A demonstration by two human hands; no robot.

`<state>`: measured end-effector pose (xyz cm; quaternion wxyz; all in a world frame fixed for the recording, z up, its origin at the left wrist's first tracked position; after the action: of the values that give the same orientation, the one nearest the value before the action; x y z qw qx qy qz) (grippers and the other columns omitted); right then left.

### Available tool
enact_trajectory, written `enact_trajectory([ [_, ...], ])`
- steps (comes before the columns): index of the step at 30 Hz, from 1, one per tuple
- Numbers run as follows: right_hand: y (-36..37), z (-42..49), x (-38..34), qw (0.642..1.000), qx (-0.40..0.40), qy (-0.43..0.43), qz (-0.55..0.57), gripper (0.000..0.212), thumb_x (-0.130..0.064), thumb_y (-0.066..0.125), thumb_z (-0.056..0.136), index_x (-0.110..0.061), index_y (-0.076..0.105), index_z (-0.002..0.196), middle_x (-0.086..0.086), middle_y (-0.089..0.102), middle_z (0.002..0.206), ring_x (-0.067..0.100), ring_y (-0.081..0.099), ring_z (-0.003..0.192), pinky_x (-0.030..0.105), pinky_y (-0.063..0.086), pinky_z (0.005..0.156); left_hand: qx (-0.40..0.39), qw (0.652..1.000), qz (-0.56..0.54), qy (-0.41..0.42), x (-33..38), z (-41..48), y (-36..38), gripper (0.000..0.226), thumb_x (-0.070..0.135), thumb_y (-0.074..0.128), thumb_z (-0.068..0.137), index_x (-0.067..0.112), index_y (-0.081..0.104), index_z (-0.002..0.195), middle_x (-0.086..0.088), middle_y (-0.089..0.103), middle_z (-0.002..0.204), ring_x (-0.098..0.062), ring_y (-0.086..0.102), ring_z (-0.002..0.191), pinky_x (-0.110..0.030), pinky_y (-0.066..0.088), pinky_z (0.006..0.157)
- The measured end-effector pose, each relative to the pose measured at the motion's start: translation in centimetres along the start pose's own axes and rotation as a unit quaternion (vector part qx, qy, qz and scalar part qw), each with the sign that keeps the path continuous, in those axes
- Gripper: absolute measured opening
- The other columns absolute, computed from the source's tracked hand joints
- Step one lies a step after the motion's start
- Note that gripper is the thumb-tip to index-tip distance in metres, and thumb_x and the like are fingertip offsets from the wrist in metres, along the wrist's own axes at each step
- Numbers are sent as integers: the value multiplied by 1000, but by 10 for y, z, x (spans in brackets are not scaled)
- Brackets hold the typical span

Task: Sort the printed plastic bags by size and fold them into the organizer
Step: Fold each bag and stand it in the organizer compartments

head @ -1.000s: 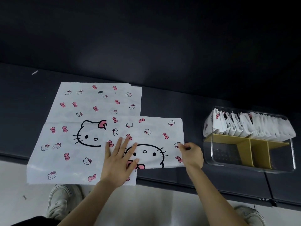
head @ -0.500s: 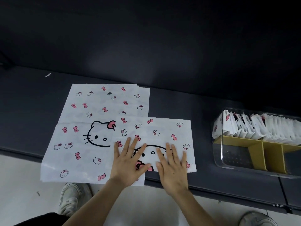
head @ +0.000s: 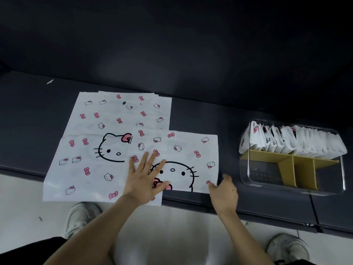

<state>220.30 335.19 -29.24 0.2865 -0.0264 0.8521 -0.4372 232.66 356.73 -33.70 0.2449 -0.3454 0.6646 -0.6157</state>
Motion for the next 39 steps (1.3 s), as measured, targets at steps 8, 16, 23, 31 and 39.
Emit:
enact_trajectory([
  [8, 1, -31, 13, 877, -174, 190, 406, 14, 7, 65, 80, 1, 60, 68, 7, 52, 49, 10, 46, 34, 18, 34, 34, 144, 964, -176, 138, 51, -25, -41, 49, 47, 53, 82, 24, 57, 125, -3, 61, 127, -20, 55, 117, -46, 38, 106],
  [16, -19, -57, -14, 835, -264, 57, 480, 10, -8, 64, 87, -8, 60, 96, 11, 72, 84, 21, 71, 72, 27, 56, 58, 40, 841, -518, -154, 69, -40, -29, 32, 27, 49, 99, 18, 67, 74, 15, 67, 81, 10, 50, 113, -3, 32, 90],
  [23, -34, -7, 11, 960, -47, -24, 275, 63, -8, 77, 73, -18, 49, 128, -3, 61, 117, 17, 56, 112, 38, 46, 96, -126, 739, -629, -203, 23, -34, -12, 61, 82, 51, 71, 25, 55, 92, 9, 53, 95, -9, 46, 91, -31, 36, 86],
  [31, -45, -3, -12, 935, -49, -288, 201, 54, -39, 73, 67, -29, 60, 119, -17, 58, 124, 10, 45, 127, 30, 37, 103, -143, 709, -651, -232, 16, -26, -28, 55, 63, 44, 84, 19, 68, 105, -3, 71, 107, -21, 63, 103, -39, 41, 104],
  [39, -27, 15, -16, 912, -154, -152, 349, 46, -36, 79, 72, 6, 65, 83, 17, 63, 84, 16, 57, 85, 30, 43, 82, -22, 729, -617, -297, 19, -7, -34, 38, 38, 44, 99, 13, 57, 74, -1, 56, 70, -14, 50, 65, -22, 42, 64],
])
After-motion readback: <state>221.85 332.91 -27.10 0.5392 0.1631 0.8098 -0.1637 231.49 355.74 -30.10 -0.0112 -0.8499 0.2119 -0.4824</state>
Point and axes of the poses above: each hand's wrist, its own z-axis towards the middle knuckle, its own y-axis out of the palm, x = y × z, the point moved 4 cm from there along z, towards the middle knuckle
